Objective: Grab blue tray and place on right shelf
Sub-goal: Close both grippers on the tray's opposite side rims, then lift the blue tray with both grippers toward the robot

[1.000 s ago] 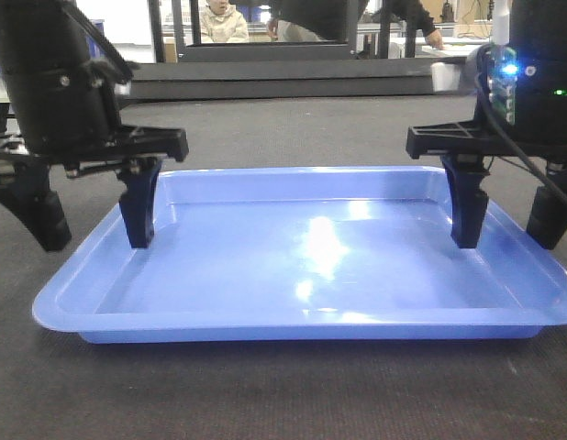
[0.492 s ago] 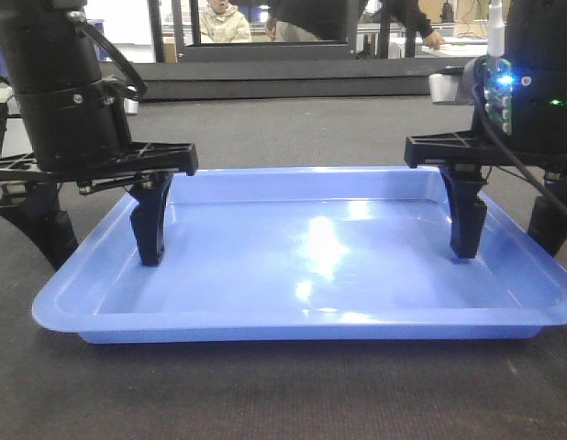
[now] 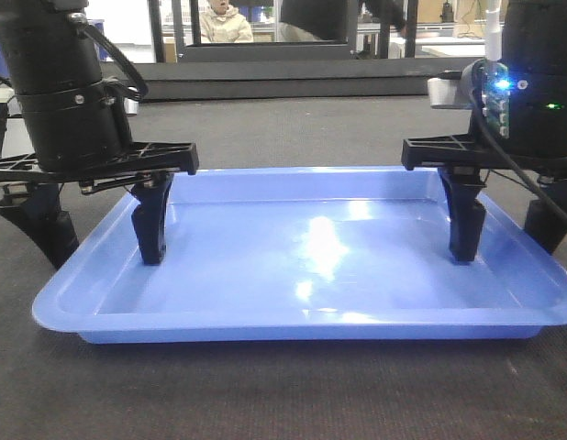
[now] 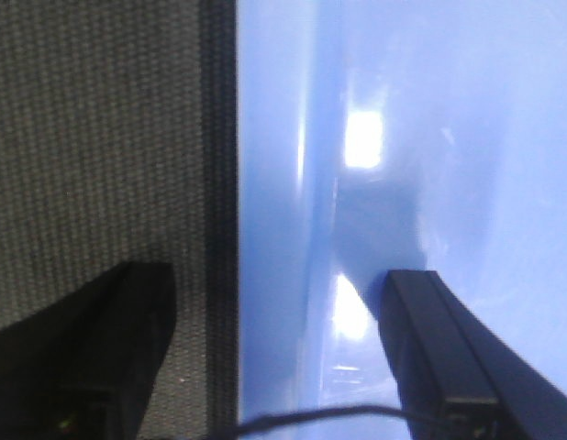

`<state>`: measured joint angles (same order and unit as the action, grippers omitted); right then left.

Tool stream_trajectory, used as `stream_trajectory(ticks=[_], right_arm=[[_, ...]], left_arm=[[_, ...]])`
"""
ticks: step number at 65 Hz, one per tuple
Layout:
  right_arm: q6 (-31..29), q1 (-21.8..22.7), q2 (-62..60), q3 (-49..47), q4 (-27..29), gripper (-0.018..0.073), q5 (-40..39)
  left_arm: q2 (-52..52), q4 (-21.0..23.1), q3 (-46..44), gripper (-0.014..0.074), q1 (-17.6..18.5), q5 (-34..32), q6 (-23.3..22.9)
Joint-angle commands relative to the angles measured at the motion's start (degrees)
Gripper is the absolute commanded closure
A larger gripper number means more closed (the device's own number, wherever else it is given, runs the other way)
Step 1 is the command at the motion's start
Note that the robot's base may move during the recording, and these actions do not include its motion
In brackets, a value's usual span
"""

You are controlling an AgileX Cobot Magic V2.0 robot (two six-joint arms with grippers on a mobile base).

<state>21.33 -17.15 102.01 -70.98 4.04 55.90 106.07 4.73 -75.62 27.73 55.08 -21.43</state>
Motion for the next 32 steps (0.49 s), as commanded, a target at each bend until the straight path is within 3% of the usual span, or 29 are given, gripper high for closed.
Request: stream_trajectory(ticks=[1, 11, 22, 32], right_arm=[[0.0, 0.0, -2.6, -1.8, 0.2, 0.0236, -0.5], [0.0, 0.0, -2.6, -1.8, 0.2, 0.0333, -0.5], [0.0, 0.0, -2.6, -1.8, 0.2, 0.0366, -0.5], [0.0, 0.0, -2.6, -1.8, 0.2, 0.0366, -0.5]], left_arm=[[-2.0, 1.1, -1.5, 0.0225, 0.2, -1.1, -0.5], [-2.0, 1.1, -1.5, 0.0356, 0.2, -0.8, -0.5], [-2.0, 1.1, -1.5, 0.054, 0.2, -0.8, -0.5], [-2.0, 1.1, -1.5, 0.0593, 0.2, -0.6, -0.5]])
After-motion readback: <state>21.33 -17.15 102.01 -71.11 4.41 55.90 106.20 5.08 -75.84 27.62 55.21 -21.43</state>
